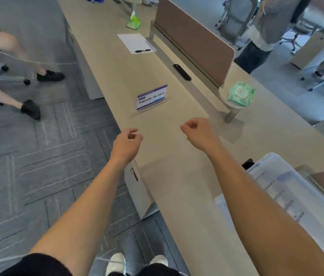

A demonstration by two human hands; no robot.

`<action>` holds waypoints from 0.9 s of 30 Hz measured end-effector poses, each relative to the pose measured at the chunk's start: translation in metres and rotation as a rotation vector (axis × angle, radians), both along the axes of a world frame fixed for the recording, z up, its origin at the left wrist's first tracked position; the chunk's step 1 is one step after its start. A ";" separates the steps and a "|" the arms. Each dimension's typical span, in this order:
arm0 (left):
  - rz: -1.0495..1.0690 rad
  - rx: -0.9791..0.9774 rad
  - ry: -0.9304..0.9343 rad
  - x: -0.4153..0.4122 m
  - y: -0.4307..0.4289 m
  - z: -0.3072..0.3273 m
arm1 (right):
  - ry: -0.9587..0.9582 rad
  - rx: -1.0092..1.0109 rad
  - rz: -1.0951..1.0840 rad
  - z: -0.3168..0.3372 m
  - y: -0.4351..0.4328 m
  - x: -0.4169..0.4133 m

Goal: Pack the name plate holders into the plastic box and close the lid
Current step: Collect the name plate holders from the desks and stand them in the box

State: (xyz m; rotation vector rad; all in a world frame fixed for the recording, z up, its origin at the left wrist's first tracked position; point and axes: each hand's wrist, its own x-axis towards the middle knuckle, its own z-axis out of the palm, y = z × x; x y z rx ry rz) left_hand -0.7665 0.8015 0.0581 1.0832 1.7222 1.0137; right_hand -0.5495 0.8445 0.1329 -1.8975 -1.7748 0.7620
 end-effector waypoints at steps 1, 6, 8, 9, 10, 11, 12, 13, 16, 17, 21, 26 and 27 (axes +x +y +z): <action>0.029 -0.007 -0.008 -0.003 0.005 0.002 | 0.049 -0.016 -0.003 0.001 0.010 -0.006; 0.209 -0.029 -0.057 -0.008 0.041 0.002 | 0.167 -0.080 0.066 -0.003 0.069 -0.017; 0.283 -0.040 -0.104 -0.007 0.058 -0.003 | 0.169 -0.085 0.092 -0.012 0.095 -0.020; 0.318 -0.053 -0.132 -0.006 0.068 -0.007 | 0.166 -0.091 0.098 -0.017 0.108 -0.022; 0.359 -0.068 -0.164 -0.006 0.078 -0.011 | 0.161 -0.103 0.100 -0.022 0.122 -0.024; 0.403 -0.086 -0.195 -0.005 0.090 -0.017 | 0.153 -0.111 0.104 -0.028 0.135 -0.026; 0.442 -0.107 -0.232 -0.005 0.103 -0.024 | 0.134 -0.118 0.108 -0.035 0.148 -0.029; 0.470 -0.124 -0.276 -0.004 0.117 -0.031 | 0.103 -0.118 0.118 -0.042 0.162 -0.030; 0.440 -0.148 -0.289 0.000 0.162 -0.053 | -0.119 -0.104 0.160 -0.065 0.202 -0.030; 0.410 -0.146 -0.248 0.001 0.178 -0.062 | -0.201 -0.105 0.171 -0.071 0.215 -0.029; 0.337 -0.155 -0.110 -0.004 0.236 -0.100 | -0.424 -0.128 0.231 -0.096 0.272 -0.032; 0.318 -0.120 0.005 -0.009 0.292 -0.139 | -0.538 -0.128 0.281 -0.122 0.339 -0.054; 0.319 -0.087 0.031 -0.011 0.299 -0.146 | -0.543 -0.127 0.291 -0.128 0.351 -0.059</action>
